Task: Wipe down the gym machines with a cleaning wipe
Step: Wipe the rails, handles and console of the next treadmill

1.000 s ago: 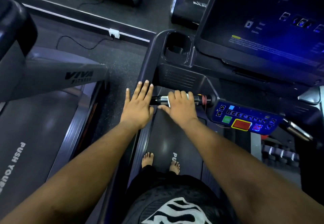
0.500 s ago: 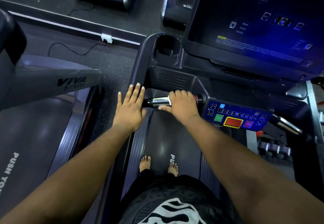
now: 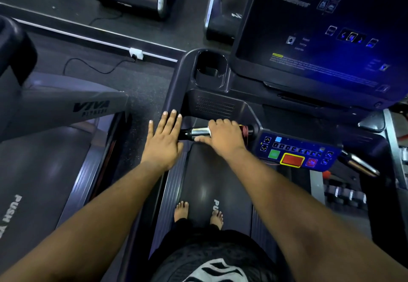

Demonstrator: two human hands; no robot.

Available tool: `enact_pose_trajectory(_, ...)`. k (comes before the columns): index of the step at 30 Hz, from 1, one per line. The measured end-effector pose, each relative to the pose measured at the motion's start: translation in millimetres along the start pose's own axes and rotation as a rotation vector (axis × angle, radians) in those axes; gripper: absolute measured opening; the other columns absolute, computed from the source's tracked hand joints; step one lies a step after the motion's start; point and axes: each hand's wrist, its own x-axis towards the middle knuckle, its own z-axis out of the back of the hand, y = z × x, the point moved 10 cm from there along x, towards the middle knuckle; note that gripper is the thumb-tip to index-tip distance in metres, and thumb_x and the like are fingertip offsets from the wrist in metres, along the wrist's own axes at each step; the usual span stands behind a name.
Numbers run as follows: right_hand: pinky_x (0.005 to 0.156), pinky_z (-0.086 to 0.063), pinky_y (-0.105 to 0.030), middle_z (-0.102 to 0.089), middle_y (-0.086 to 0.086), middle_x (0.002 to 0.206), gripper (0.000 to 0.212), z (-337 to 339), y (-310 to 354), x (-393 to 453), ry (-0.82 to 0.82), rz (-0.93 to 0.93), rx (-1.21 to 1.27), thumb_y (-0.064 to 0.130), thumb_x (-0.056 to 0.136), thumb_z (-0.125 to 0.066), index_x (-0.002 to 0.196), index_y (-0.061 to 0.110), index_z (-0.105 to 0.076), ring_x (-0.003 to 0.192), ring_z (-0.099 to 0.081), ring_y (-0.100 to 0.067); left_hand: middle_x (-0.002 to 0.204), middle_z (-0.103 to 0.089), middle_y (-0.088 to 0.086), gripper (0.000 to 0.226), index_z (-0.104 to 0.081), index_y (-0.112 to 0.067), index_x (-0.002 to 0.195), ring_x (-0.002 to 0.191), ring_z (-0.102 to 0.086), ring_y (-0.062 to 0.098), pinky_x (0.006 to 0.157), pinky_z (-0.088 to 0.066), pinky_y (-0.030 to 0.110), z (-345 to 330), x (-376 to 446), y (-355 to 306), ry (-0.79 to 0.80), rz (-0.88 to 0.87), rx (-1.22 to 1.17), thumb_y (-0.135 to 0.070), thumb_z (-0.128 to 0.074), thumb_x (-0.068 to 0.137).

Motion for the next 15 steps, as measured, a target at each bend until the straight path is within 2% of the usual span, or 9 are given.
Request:
enact_pose_trajectory(1,0.083,-0.044,-0.042,-0.066,-0.006,0.098,0.079,-1.2,1.0,-2.2,-0.005,0.013,0.004,0.088,0.079,-0.037,0.104,0.017,-0.062,0.091,-0.061,-0.028,0.170,0.012,-0.001,0.079,0.004,-0.020,0.163,0.156,0.018,0.019,0.125,0.001,0.058,0.1,0.0,0.0,-0.001,-0.002,0.003,-0.035,-0.039,0.099)
enact_pose_trajectory(3,0.101,-0.041,-0.049,-0.061,-0.011,0.115,0.091,-8.2,2.3,-20.0,-0.042,0.039,-0.014,0.088,0.080,-0.038,0.126,0.012,-0.056,0.108,-0.058,-0.033,0.170,0.012,-0.001,0.078,0.004,-0.020,0.163,0.156,0.018,0.020,0.125,0.000,0.058,0.5,0.5,0.9,-0.004,0.004,0.005,-0.035,-0.038,0.098)
enact_pose_trajectory(4,0.112,-0.033,-0.055,-0.055,-0.015,0.131,0.099,-14.2,4.5,-33.0,-0.057,0.047,-0.039,0.086,0.080,-0.039,0.141,0.008,-0.046,0.123,-0.052,-0.037,0.170,0.012,-0.001,0.078,0.004,-0.020,0.163,0.156,0.017,0.020,0.125,0.000,0.059,0.1,0.7,1.1,-0.001,0.004,0.005,-0.035,-0.037,0.098)
enact_pose_trajectory(6,0.121,-0.014,-0.062,-0.035,-0.020,0.154,0.105,-23.5,13.1,-48.2,-0.078,0.056,-0.068,0.078,0.083,-0.046,0.157,0.005,-0.024,0.145,-0.032,-0.042,0.170,0.012,-0.001,0.078,0.004,-0.020,0.163,0.156,0.017,0.020,0.125,0.000,0.059,-0.5,0.9,1.4,-0.002,0.004,0.002,-0.035,-0.036,0.098)
enact_pose_trajectory(9,0.123,-0.005,-0.062,-0.028,-0.020,0.160,0.101,-21.7,47.8,-36.8,-0.046,0.126,-0.068,0.059,0.085,-0.062,0.159,0.005,-0.018,0.150,-0.023,-0.041,0.170,0.013,-0.001,0.078,0.005,-0.020,0.163,0.156,0.018,0.019,0.125,0.001,0.058,-1.4,1.8,1.4,0.009,0.002,-0.005,-0.034,-0.037,0.099)
enact_pose_trajectory(12,0.123,-0.007,-0.060,-0.024,-0.017,0.163,0.095,-23.1,83.8,-25.1,0.028,0.241,-0.133,0.050,0.089,-0.062,0.159,0.005,-0.015,0.151,-0.019,-0.038,0.169,0.016,-0.001,0.077,0.006,-0.019,0.163,0.155,0.021,0.019,0.125,0.001,0.057,-1.3,1.0,1.8,0.016,-0.003,-0.001,-0.036,-0.033,0.099)
enact_pose_trajectory(15,0.123,-0.012,-0.057,-0.028,-0.013,0.162,0.092,-22.6,71.1,-29.4,-0.003,0.214,-0.087,0.050,0.089,-0.062,0.160,0.011,-0.018,0.150,-0.025,-0.034,0.170,0.012,-0.001,0.076,0.003,-0.019,0.163,0.155,0.019,0.019,0.126,0.001,0.057,-1.4,0.7,2.3,0.002,-0.009,-0.015,-0.035,-0.033,0.098)
